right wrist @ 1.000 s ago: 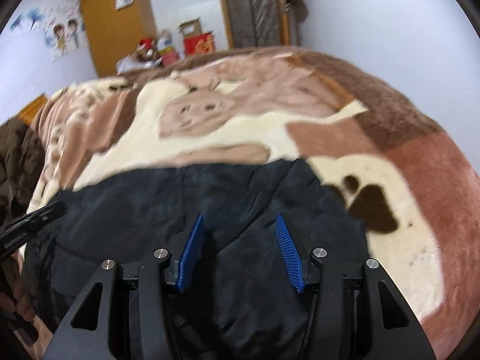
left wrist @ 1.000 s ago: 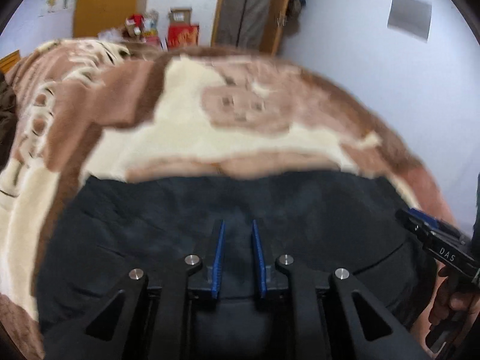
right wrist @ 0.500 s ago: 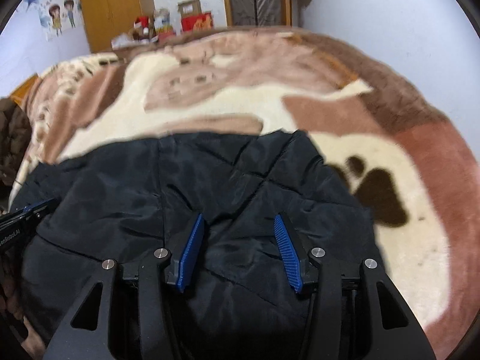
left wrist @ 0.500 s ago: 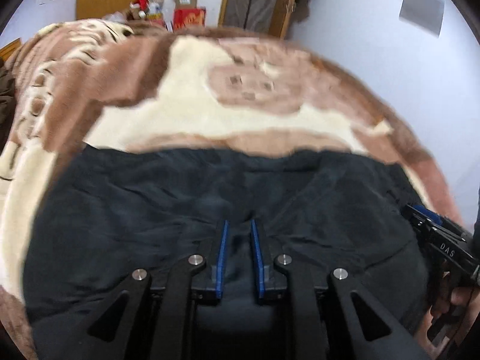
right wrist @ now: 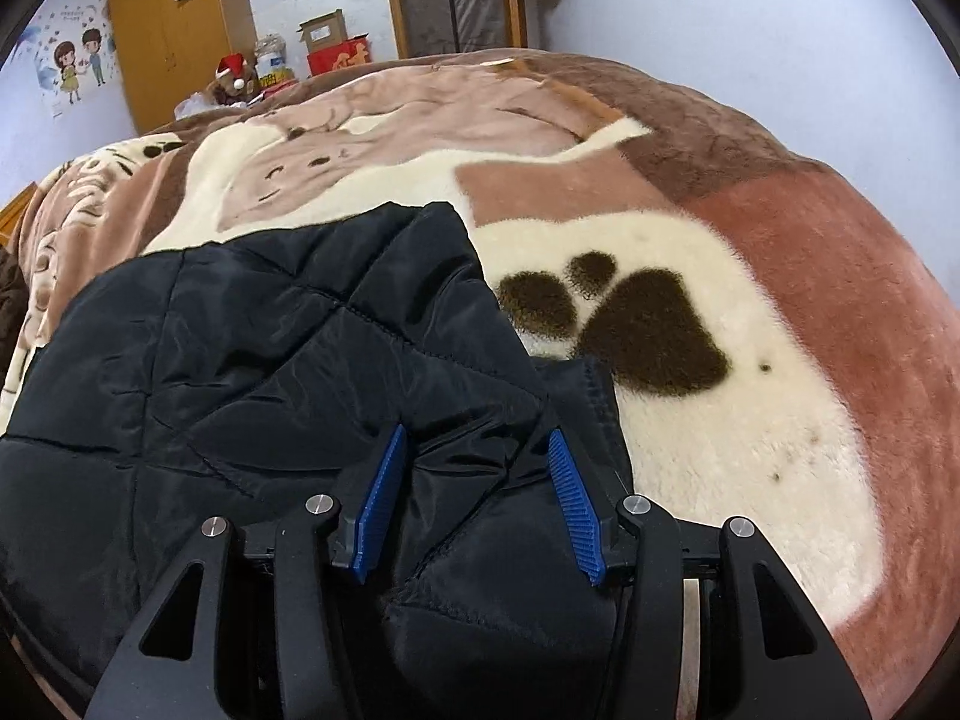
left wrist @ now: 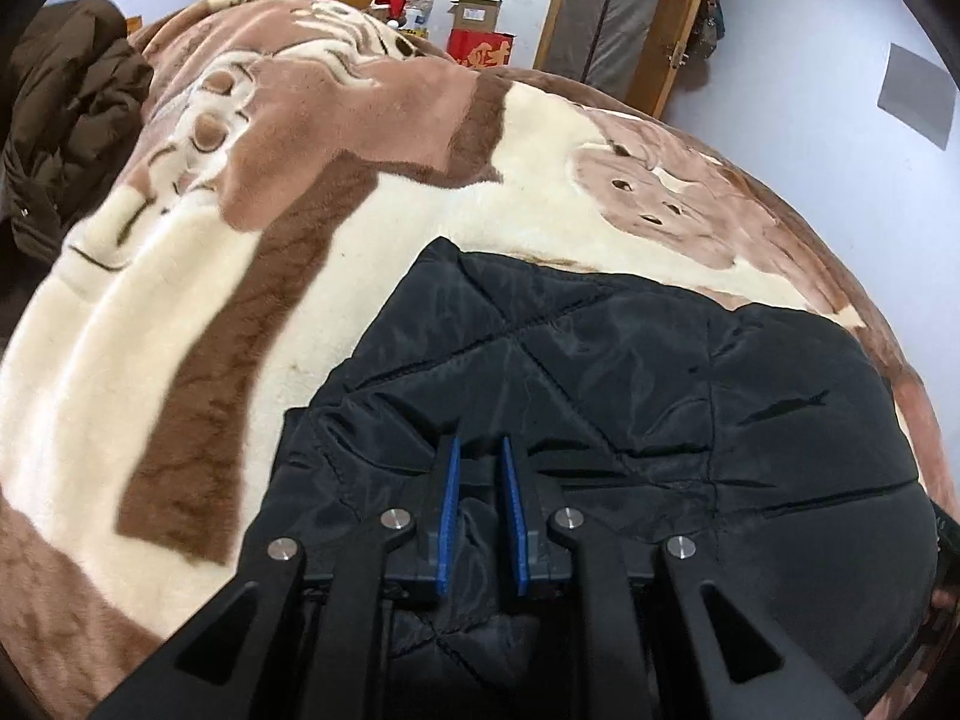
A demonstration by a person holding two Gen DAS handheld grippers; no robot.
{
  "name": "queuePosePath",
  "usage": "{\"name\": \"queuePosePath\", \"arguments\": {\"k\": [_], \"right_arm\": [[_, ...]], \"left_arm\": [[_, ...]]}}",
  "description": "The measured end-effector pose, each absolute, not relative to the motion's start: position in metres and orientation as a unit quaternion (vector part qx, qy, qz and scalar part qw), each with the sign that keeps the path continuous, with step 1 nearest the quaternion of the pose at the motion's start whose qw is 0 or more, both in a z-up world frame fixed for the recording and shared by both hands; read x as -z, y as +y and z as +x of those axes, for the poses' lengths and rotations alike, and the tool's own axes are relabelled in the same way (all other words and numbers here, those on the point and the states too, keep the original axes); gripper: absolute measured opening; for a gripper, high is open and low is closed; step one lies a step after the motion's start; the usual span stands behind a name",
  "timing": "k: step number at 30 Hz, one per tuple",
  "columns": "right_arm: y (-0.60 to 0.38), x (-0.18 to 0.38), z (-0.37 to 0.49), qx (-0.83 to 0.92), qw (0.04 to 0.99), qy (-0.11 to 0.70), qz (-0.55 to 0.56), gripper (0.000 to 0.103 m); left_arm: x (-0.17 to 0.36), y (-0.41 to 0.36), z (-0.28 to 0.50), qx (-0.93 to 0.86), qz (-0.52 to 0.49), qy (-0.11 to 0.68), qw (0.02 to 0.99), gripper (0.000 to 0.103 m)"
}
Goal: Fold large clothes
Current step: 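Grasp the other side edge of the jacket with both tools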
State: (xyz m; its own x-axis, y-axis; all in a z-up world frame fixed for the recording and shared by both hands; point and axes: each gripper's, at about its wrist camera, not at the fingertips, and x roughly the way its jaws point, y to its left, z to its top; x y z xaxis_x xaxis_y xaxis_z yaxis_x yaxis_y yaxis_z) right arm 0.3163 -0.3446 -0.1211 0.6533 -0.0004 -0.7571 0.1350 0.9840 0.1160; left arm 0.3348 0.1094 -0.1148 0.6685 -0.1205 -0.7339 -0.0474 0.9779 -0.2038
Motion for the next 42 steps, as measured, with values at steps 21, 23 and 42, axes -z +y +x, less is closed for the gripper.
{"name": "queuePosePath", "arguments": {"k": [21,23,42], "right_arm": [[-0.347,0.088,0.275,0.035,0.904,0.417,0.085,0.05],[-0.348,0.074,0.262,0.024,0.911,0.402,0.085,0.05],[-0.355,0.075,0.227,-0.002,0.907,0.404,0.121,0.052]], "left_arm": [[0.094,0.142,0.294,0.006,-0.128,0.409,0.903,0.017],[0.083,0.148,0.28,0.012,-0.139,0.397,0.907,0.017],[0.096,0.173,0.248,-0.02,-0.163,0.418,0.893,0.019]]}}
